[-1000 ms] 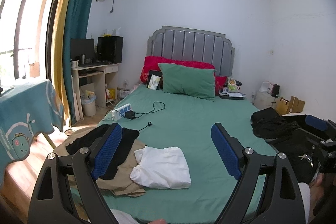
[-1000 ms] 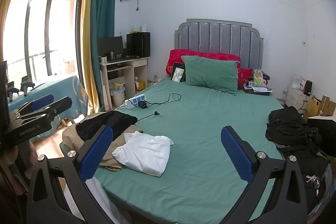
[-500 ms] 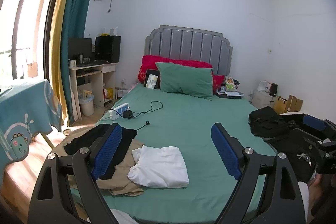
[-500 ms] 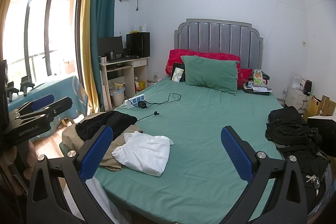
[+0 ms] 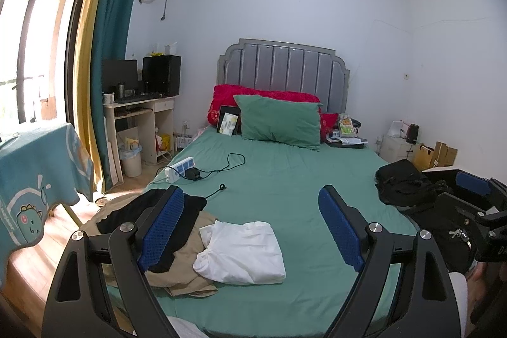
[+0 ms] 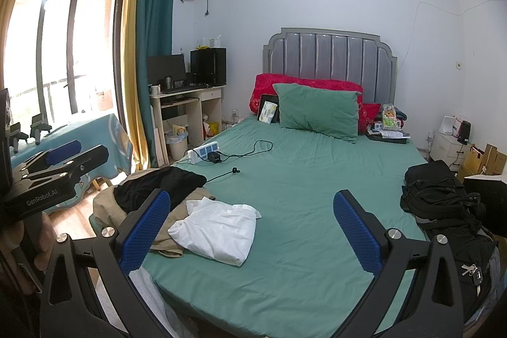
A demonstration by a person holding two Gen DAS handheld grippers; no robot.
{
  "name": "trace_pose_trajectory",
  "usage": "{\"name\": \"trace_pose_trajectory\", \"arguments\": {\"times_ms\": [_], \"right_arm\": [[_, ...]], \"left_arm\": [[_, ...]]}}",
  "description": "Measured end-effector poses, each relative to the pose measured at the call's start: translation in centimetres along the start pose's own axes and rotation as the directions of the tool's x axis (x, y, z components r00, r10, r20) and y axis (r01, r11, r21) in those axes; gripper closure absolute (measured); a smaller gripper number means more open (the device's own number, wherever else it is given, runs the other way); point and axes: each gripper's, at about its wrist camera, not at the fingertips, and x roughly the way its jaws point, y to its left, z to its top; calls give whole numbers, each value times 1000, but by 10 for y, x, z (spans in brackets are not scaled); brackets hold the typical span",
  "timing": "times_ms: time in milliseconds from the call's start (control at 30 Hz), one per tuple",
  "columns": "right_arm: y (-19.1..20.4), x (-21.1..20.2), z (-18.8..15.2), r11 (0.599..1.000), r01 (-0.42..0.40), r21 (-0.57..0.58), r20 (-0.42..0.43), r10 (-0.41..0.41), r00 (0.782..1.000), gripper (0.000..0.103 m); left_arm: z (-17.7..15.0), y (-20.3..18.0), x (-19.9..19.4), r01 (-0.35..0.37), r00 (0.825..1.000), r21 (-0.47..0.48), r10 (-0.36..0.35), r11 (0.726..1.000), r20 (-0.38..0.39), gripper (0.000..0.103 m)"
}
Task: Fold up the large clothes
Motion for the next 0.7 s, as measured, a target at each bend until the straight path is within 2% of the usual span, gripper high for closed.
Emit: {"name": "trace_pose_trajectory", "arguments": {"times_ms": [700], "right_arm": [[-1,0,0,1000,-1,-1,-1,1,1000,1]], "left_arm": [[1,1,2,2,1000,2,-2,1000,-2,14]]}}
